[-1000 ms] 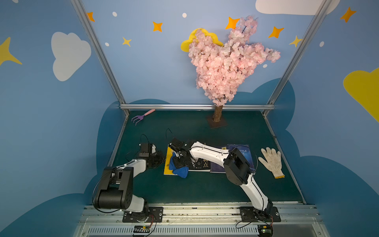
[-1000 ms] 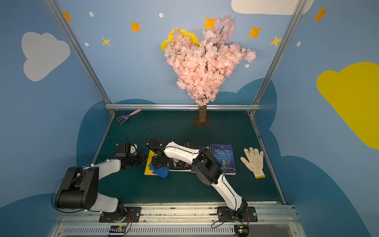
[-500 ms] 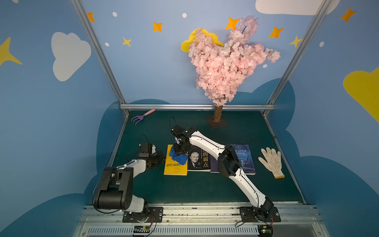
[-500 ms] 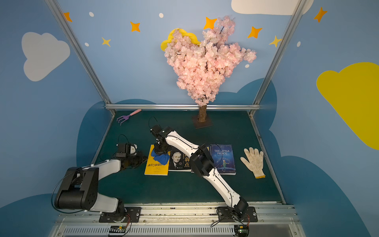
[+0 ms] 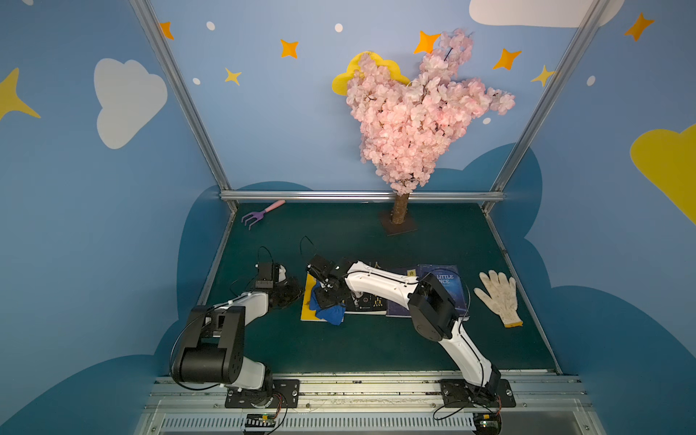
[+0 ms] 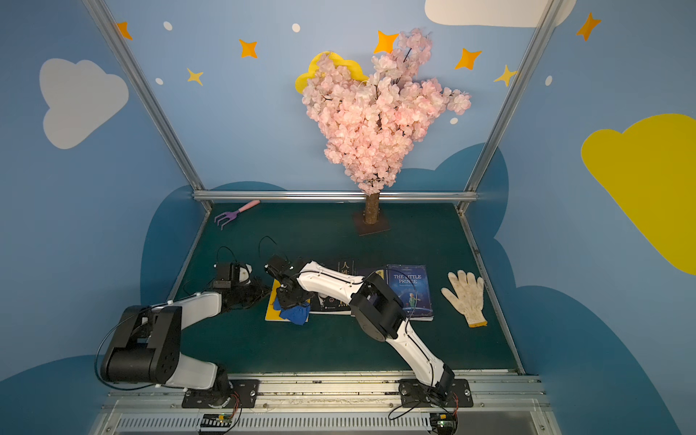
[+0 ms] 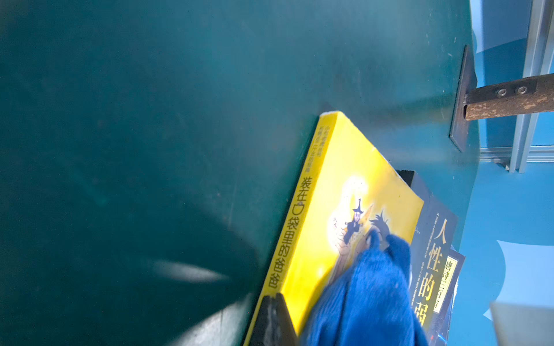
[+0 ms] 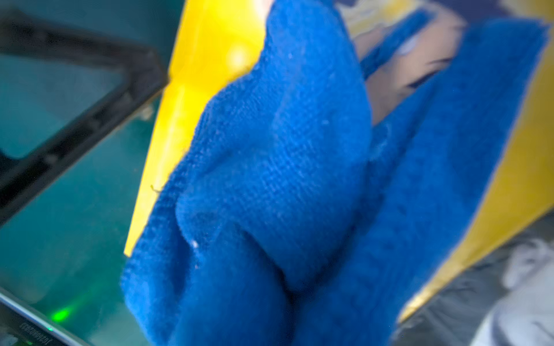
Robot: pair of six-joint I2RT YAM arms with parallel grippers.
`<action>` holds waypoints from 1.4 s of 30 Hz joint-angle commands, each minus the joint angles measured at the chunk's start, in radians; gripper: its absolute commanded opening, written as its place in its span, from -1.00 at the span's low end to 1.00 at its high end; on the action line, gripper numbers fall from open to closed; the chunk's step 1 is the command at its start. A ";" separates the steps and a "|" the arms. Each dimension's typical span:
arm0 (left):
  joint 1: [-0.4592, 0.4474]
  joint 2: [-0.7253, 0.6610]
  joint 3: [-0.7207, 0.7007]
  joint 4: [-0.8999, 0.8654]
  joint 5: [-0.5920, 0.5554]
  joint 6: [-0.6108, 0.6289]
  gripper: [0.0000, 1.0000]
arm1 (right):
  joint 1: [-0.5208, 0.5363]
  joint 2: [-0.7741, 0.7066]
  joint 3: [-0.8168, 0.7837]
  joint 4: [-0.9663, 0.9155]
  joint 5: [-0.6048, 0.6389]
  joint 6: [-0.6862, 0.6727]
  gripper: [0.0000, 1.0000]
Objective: Wipe the cover of the book
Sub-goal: Wipe the dirt from the cover of the book.
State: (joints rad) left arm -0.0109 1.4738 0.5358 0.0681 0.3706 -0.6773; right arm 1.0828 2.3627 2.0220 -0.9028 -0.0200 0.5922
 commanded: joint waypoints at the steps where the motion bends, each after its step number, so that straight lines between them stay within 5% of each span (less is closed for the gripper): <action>1: 0.002 0.018 -0.008 -0.024 0.010 0.015 -0.88 | -0.065 0.195 0.108 -0.196 0.050 -0.025 -1.00; 6: 0.002 -0.023 -0.013 -0.044 -0.018 0.028 -0.88 | -0.152 0.360 0.415 -0.281 0.035 -0.018 -1.00; 9: 0.001 -0.047 -0.020 -0.056 -0.026 0.034 -0.88 | -0.162 0.389 0.443 -0.275 -0.011 0.000 -1.00; 18: 0.003 -0.023 -0.011 -0.038 0.005 0.026 -0.88 | -0.004 0.142 -0.068 -0.151 0.056 0.014 -1.00; 22: 0.002 -0.017 -0.010 -0.034 0.009 0.023 -0.88 | 0.016 0.106 -0.123 -0.152 0.081 0.012 -1.00; 28: 0.005 -0.027 -0.017 -0.024 0.014 0.023 -0.88 | -0.078 0.244 0.232 -0.302 0.154 -0.030 -1.00; 33: 0.011 -0.036 -0.031 -0.007 0.019 0.025 -0.88 | -0.143 0.348 0.460 -0.351 0.096 -0.034 -1.00; 42: 0.012 -0.052 -0.051 0.037 0.035 0.022 -0.88 | -0.044 0.179 0.004 -0.168 0.050 0.013 -1.00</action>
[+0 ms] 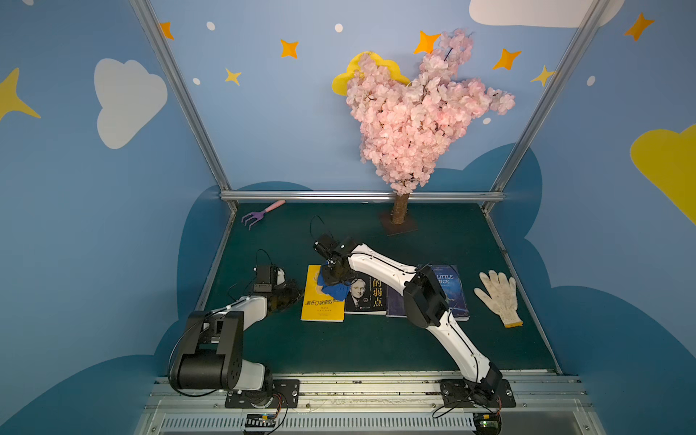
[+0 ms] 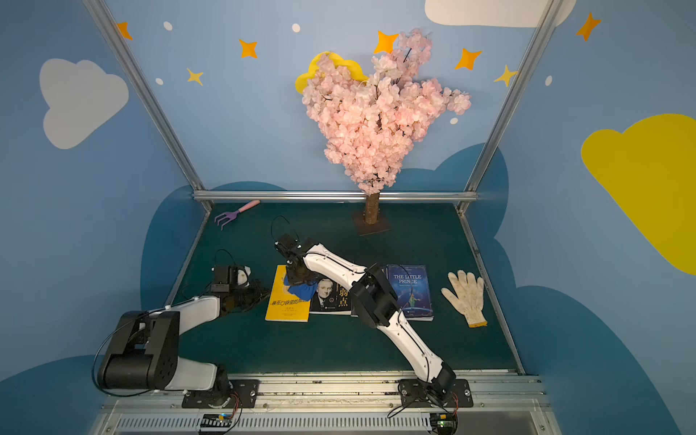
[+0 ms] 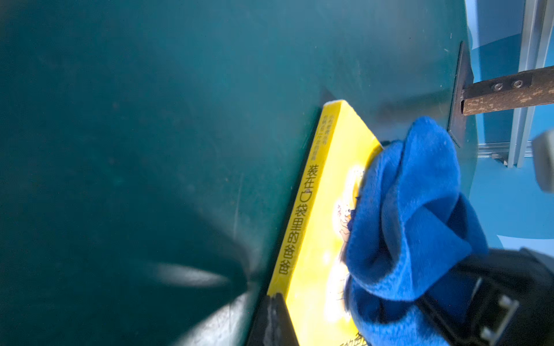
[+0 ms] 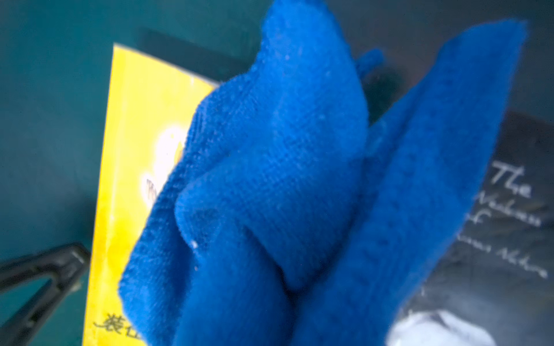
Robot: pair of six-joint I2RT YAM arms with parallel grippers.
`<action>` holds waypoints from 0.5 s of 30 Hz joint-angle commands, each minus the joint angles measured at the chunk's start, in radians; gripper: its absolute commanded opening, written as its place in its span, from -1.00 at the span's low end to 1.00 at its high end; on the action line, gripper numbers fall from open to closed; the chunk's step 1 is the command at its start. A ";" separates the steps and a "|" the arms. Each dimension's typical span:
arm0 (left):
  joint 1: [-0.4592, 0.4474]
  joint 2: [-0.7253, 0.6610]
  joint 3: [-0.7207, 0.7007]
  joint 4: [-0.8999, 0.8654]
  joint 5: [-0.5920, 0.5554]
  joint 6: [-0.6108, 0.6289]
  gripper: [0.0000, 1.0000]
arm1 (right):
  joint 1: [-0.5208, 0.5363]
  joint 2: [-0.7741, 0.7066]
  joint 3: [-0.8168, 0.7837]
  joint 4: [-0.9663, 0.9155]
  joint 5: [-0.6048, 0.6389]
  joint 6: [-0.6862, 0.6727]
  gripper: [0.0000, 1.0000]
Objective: Wipe the cover of the book
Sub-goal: Wipe the dirt from the cover of the book.
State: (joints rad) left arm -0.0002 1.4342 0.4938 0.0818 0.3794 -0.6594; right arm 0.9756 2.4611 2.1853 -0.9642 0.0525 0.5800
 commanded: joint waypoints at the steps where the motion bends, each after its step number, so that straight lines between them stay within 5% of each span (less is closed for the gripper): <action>1: 0.002 -0.010 -0.010 0.029 0.030 0.003 -0.88 | 0.076 0.063 -0.174 -0.116 -0.011 0.028 -1.00; 8: 0.002 -0.025 -0.014 0.023 0.029 0.009 -0.88 | 0.096 -0.092 -0.146 -0.215 0.106 -0.047 -1.00; 15: 0.002 -0.098 -0.035 0.012 0.004 0.018 -0.87 | -0.024 -0.253 -0.077 -0.254 0.234 -0.136 -1.00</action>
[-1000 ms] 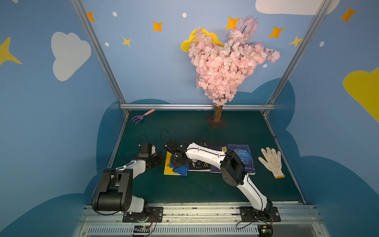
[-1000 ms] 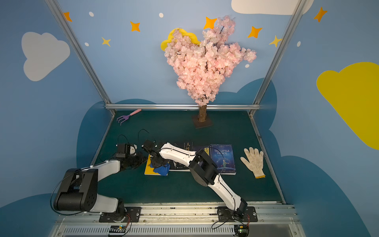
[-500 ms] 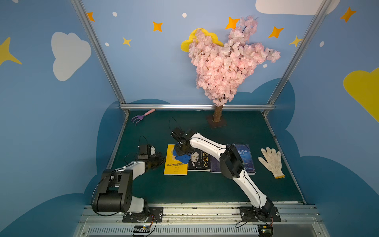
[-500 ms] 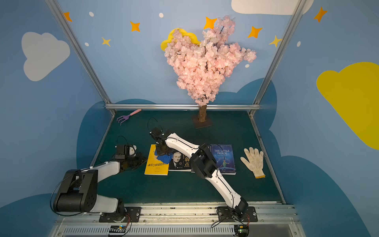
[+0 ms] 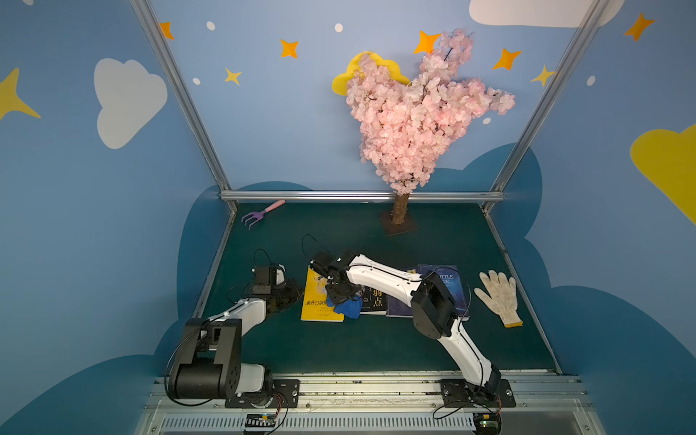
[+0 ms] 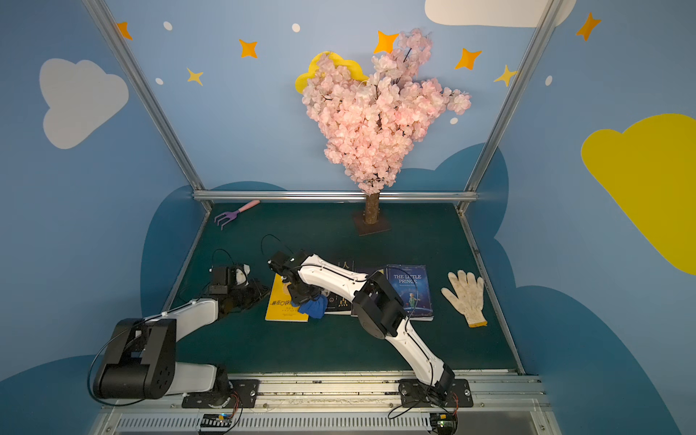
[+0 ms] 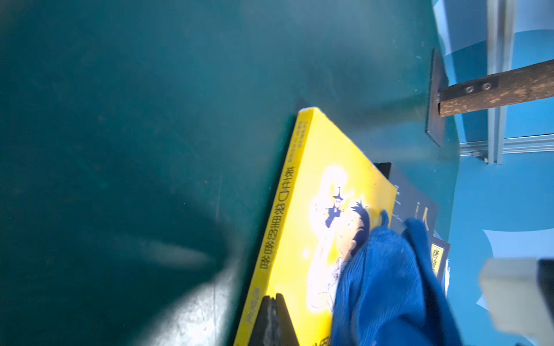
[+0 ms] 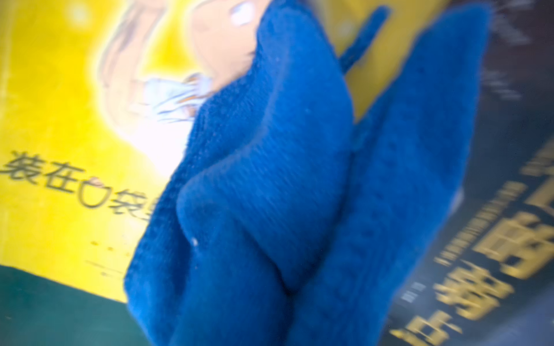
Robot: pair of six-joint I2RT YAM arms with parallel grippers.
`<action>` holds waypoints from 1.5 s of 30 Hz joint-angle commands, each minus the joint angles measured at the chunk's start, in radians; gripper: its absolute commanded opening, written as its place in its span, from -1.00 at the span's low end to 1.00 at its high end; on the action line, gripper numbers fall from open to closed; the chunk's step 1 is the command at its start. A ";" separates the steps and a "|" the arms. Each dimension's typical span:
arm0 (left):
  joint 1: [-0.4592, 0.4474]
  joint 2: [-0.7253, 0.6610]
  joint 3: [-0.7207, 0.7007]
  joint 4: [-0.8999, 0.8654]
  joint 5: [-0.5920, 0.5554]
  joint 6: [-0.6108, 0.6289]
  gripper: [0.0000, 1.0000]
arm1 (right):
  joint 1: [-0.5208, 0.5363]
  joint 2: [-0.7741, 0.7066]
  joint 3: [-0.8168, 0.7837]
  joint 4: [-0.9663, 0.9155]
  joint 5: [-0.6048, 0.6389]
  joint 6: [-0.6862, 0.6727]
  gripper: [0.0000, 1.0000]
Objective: Wipe the cover of the book
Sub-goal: Wipe the dirt from the cover of the book, then place the cleaning item at the center of the board.
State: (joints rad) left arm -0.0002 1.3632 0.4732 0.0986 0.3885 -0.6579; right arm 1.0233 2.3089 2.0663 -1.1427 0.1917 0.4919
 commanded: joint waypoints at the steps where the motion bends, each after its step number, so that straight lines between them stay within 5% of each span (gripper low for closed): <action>1: 0.002 -0.035 -0.017 -0.004 -0.008 0.018 -0.87 | -0.096 -0.114 0.052 -0.086 0.108 -0.056 -1.00; 9: 0.000 -0.047 -0.025 -0.005 -0.019 0.028 -0.87 | -0.321 -0.121 0.089 -0.089 0.182 -0.047 -1.00; 19: 0.001 -0.045 -0.025 -0.008 -0.026 0.034 -0.87 | -0.552 0.062 0.296 -0.105 0.021 -0.009 -0.98; 23: 0.001 -0.041 -0.025 -0.011 -0.026 0.036 -0.87 | -0.578 0.049 0.243 -0.059 0.005 -0.001 -0.21; 25: 0.002 -0.037 -0.027 -0.006 -0.028 0.035 -0.87 | -0.579 0.035 0.215 -0.034 -0.011 -0.005 -0.02; 35: 0.001 -0.032 -0.020 0.006 -0.017 0.028 -0.87 | -0.574 -0.104 0.088 -0.027 -0.011 -0.001 0.18; 39: 0.001 -0.019 -0.016 0.013 -0.003 0.027 -0.87 | -0.575 -0.291 -0.142 0.043 0.045 -0.031 0.28; 45: 0.001 0.001 -0.010 0.021 0.013 0.023 -0.88 | -0.579 -0.525 -0.438 0.147 0.140 -0.058 0.75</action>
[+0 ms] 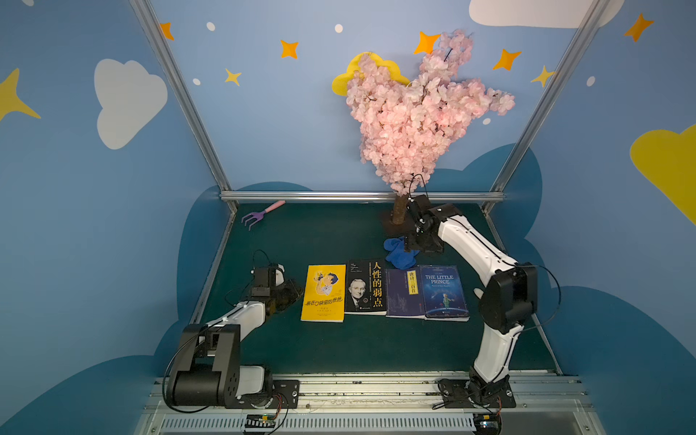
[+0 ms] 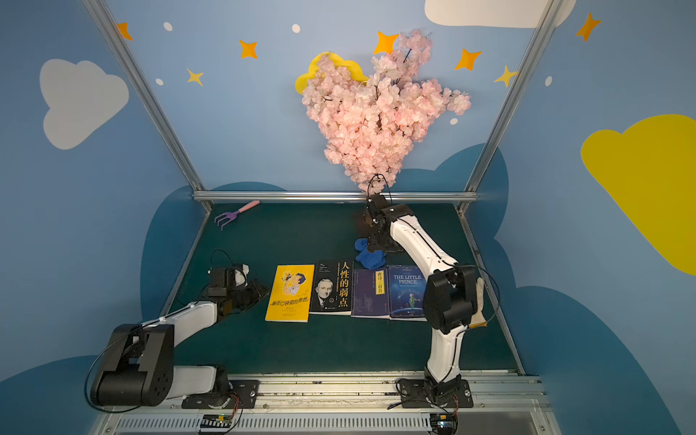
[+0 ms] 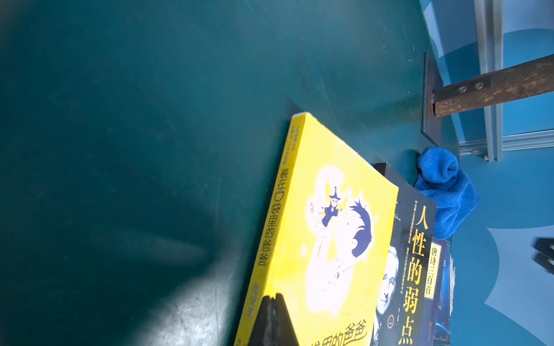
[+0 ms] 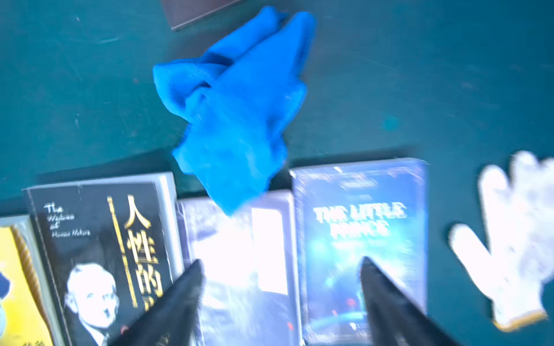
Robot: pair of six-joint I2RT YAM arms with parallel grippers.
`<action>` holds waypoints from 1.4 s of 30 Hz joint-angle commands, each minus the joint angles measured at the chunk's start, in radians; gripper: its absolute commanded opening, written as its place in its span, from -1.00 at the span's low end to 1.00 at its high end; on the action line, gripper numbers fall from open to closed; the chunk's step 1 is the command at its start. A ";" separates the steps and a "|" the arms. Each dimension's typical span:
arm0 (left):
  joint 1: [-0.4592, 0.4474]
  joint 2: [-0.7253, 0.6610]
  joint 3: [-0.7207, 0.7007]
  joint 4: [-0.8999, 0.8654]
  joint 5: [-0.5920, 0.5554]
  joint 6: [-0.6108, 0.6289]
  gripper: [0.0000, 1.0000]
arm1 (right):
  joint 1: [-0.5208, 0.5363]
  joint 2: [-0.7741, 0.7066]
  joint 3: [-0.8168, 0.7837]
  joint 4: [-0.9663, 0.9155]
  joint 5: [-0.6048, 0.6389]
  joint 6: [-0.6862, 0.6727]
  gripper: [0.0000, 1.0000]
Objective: Wipe the cover of the book
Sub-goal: Place the cleaning item at the center of the board, then reset both arms
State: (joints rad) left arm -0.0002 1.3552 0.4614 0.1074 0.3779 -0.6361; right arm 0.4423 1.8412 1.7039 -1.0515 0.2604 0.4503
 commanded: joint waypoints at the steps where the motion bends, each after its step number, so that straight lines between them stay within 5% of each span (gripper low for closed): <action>1: 0.001 0.007 0.001 0.012 0.023 0.004 -0.88 | 0.002 -0.076 -0.102 0.061 0.090 -0.016 0.75; 14: 0.002 -0.003 -0.009 0.009 0.018 0.005 -0.87 | -0.126 -0.229 -0.370 0.249 0.192 -0.032 0.90; 19: 0.002 -0.003 -0.007 0.011 0.021 0.004 -0.87 | -0.267 -0.228 -0.530 0.431 0.052 -0.061 0.90; 30: 0.002 0.057 0.013 0.031 0.051 -0.007 -0.88 | -0.303 -0.382 -0.894 0.921 0.164 -0.276 0.91; 33: 0.003 0.081 0.019 0.028 0.067 -0.010 -0.88 | -0.311 -0.354 -1.027 1.230 0.080 -0.306 0.91; 36: 0.002 0.069 0.014 0.027 0.063 -0.006 -0.87 | -0.301 -0.374 -1.003 1.200 -0.079 -0.374 0.91; 42: 0.003 0.028 0.003 0.010 0.032 0.004 -0.86 | -0.292 -0.358 -0.993 1.213 -0.154 -0.428 0.90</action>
State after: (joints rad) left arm 0.0010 1.4067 0.4656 0.1318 0.4206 -0.6430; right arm 0.1421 1.4826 0.6910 0.1036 0.1921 0.0887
